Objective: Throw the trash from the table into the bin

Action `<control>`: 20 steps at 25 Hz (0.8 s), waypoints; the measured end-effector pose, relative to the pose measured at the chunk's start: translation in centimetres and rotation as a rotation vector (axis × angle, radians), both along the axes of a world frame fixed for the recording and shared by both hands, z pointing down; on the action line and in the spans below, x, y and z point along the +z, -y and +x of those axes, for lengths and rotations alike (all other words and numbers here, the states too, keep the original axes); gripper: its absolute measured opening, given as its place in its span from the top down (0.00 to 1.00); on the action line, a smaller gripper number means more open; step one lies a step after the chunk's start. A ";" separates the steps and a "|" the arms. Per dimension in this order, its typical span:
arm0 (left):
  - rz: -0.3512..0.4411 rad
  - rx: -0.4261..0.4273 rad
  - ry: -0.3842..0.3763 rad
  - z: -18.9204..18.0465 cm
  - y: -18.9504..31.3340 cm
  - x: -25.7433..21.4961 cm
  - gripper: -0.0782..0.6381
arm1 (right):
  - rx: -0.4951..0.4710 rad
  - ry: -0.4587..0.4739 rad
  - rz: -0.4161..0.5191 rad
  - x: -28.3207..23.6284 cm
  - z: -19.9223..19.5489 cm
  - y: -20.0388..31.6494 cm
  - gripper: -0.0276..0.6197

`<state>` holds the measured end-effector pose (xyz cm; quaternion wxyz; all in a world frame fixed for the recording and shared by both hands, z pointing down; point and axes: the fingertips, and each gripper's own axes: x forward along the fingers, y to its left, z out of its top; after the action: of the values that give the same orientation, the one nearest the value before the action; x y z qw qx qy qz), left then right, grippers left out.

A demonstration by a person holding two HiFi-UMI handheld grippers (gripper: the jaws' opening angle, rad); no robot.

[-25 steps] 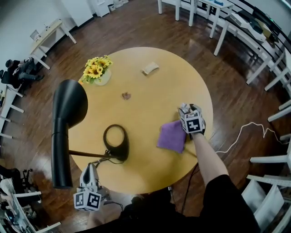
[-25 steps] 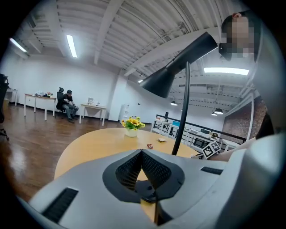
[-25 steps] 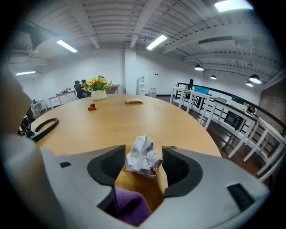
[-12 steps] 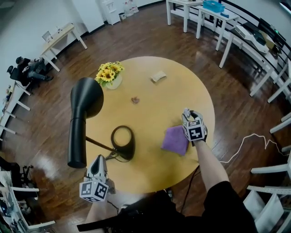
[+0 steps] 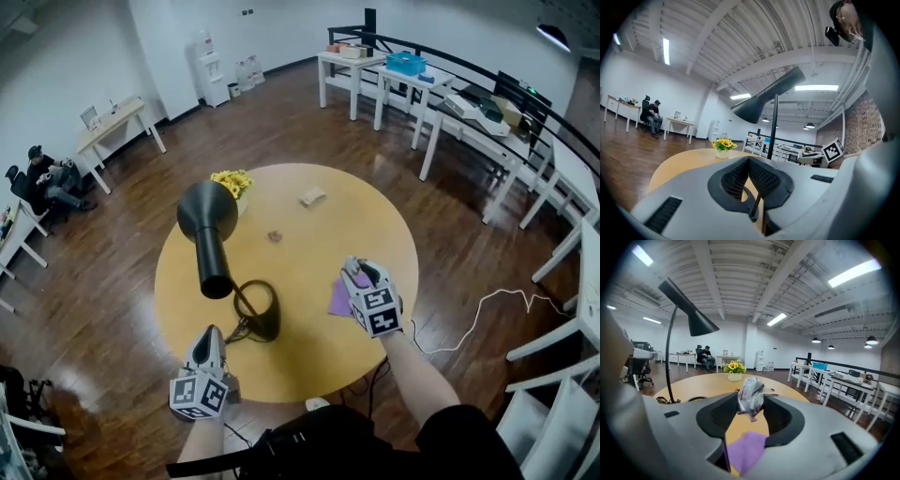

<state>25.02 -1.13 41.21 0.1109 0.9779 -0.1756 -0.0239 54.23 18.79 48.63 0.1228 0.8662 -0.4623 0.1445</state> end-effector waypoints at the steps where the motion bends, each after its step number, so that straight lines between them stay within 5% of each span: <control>1: 0.002 0.012 -0.016 -0.5 0.0 -0.1 0.89 | -0.004 -0.016 0.013 -0.9 -1.4 -0.4 0.68; 8: 0.034 -0.012 -0.105 -8.1 0.2 -0.9 0.89 | -0.093 -0.083 0.092 -4.0 -12.1 -1.1 0.68; 20: 0.120 -0.366 -0.113 -35.6 7.8 -3.3 0.89 | -0.552 -0.124 0.121 -6.3 -38.5 17.9 0.68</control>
<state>-10.58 -8.90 37.89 0.0560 0.9316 -0.3421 -0.1091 15.75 0.90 42.36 0.1334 0.7206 -0.6799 0.0247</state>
